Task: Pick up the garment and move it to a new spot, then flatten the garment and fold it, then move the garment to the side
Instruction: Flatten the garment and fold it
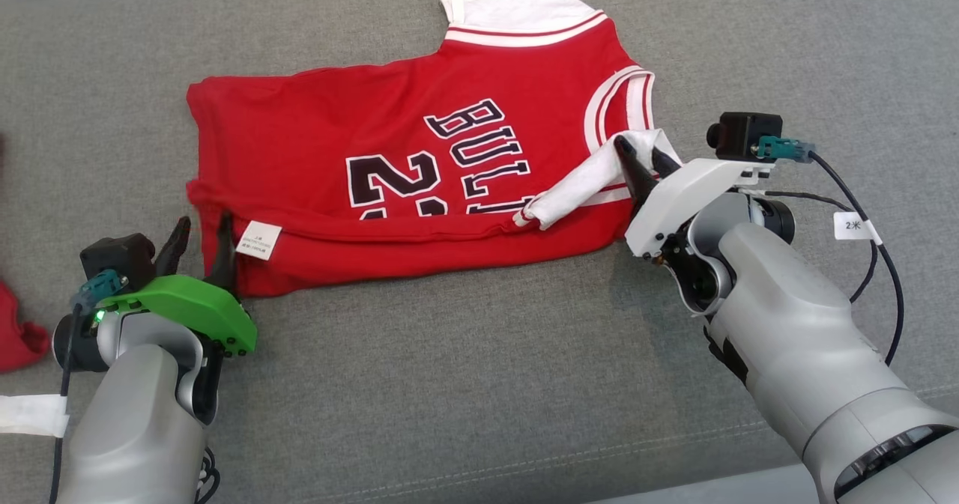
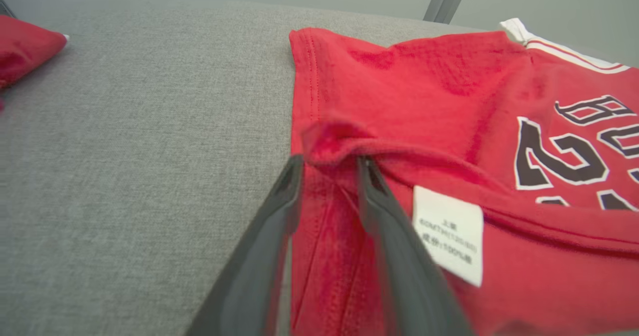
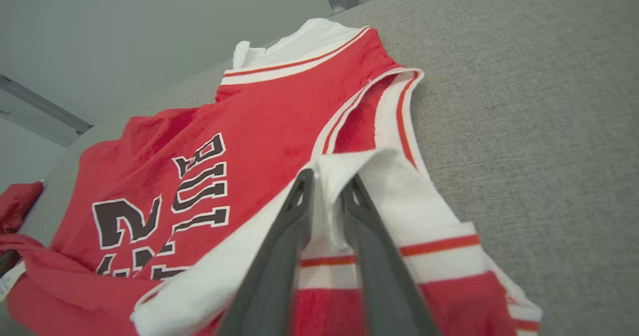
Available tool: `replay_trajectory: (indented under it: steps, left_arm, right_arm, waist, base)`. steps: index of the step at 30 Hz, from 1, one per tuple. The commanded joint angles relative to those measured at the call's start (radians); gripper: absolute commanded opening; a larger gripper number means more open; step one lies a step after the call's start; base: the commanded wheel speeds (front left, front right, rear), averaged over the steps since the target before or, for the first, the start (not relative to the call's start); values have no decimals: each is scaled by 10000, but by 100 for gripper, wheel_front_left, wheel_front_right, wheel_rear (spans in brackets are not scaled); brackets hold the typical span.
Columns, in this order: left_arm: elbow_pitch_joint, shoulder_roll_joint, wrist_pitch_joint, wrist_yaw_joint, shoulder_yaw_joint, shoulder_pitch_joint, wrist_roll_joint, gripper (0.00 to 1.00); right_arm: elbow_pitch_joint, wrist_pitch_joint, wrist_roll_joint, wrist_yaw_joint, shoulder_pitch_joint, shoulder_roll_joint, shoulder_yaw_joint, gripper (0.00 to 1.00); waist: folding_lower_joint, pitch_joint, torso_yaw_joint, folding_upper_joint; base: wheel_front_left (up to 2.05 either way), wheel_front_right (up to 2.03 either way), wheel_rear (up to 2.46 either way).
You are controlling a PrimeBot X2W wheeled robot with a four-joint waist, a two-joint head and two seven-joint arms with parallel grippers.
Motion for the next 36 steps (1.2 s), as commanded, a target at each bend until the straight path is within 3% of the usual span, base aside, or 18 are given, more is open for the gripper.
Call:
replay_trajectory:
  steps: [1, 13, 22, 28, 36]
  left_arm:
    - [3, 39, -72, -26, -14, -69, 32, 100]
    - [-1879, -382, -73, 38, 760, 1542, 636, 100]
    - [-3420, -797, -63, 256, 1271, 2946, 1439, 100]
    - [-3581, -897, -65, 259, 1457, 3346, 1710, 100]
    - [-3075, -920, -65, 184, 1601, 3064, 2131, 100]
  right_arm:
    - [34, -117, 123, 1, -49, -54, 72, 100]
    - [-921, -1200, 538, 1, 1019, -856, 865, 100]
    - [-2113, -1252, -534, 1, 2205, -1545, 167, 100]
    - [-2478, -1254, -1344, 1, 2814, -1461, -460, 100]
    - [-1953, -1254, -2202, 1, 2911, -1181, -799, 100]
  waist:
    - [-1, -58, 8, 0]
    - [-1, -618, 116, 0]
    - [-1, -886, 95, 0]
    - [-1, -917, 37, 0]
    - [-1, -670, -42, 0]
  base:
    - [0, 0, 0]
    - [0, 0, 0]
    - [0, 0, 0]
    - [0, 0, 0]
    - [0, 0, 0]
